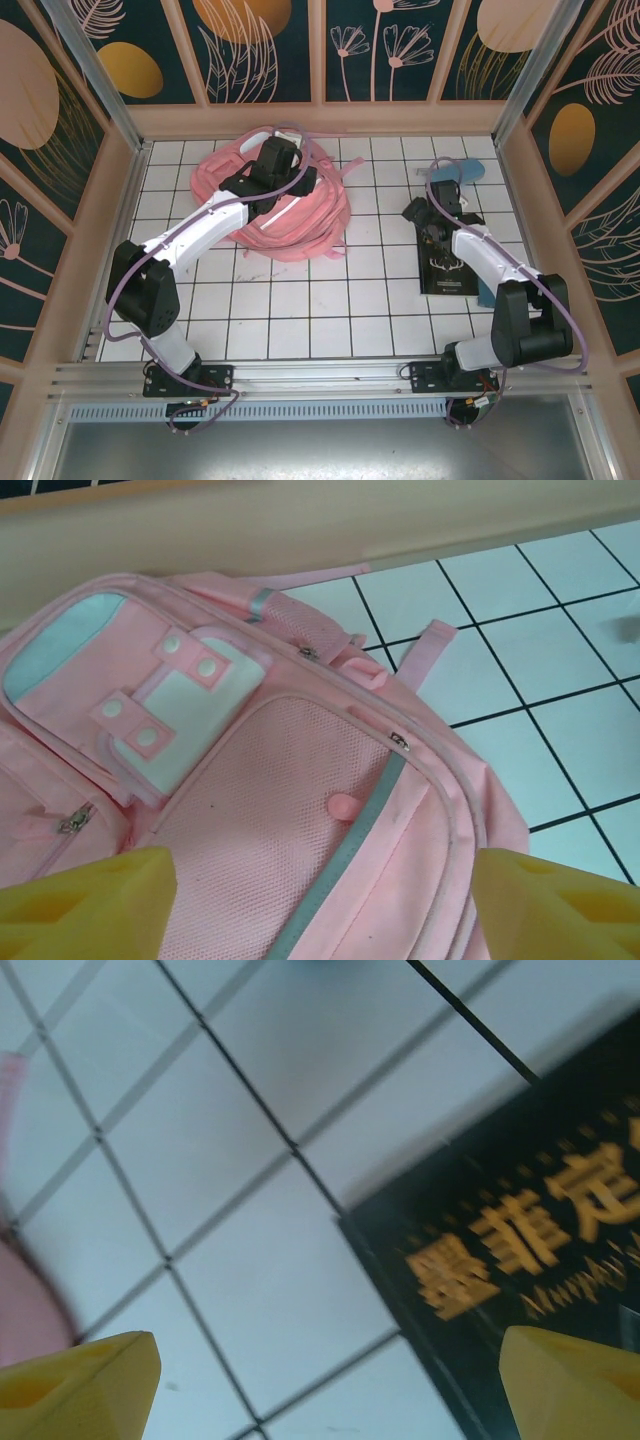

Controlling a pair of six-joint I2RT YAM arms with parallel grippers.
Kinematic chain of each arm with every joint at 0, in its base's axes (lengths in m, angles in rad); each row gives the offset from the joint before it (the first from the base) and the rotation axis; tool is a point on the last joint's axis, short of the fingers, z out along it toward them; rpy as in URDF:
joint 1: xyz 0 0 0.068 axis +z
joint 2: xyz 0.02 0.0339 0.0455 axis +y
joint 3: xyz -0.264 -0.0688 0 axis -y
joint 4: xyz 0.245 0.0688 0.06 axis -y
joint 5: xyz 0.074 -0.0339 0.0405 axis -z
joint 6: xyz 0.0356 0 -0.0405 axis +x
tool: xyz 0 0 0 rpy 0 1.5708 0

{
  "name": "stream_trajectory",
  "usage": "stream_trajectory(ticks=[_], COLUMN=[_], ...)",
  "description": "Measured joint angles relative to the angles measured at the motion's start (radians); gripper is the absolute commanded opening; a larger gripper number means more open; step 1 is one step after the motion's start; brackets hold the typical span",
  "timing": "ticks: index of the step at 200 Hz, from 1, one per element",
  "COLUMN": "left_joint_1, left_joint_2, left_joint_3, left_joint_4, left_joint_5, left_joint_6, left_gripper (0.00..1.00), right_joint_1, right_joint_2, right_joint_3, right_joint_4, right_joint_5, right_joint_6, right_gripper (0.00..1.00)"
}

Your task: Pack books, pencil case, and school supplies into a backpack

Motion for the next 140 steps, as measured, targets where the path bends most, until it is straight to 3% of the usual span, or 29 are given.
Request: stream_trajectory(ticks=[63,140], left_joint_1=[0.0,0.002], left_joint_2=[0.0,0.0], left_joint_3=[0.0,-0.001], left_joint_4=[0.018,0.053], left_joint_5=[-0.026,-0.02], left_joint_6=[-0.068,-0.084], left_gripper=[0.97,0.98], right_joint_1=[-0.001,0.087], right_joint_2=[0.042,0.136], right_joint_3=[-0.078,-0.055], right_joint_4=[-0.089,0.029], right_joint_5=[-0.025,-0.092], right_joint_6=[0.016,0.152], right_gripper=[0.88,0.87])
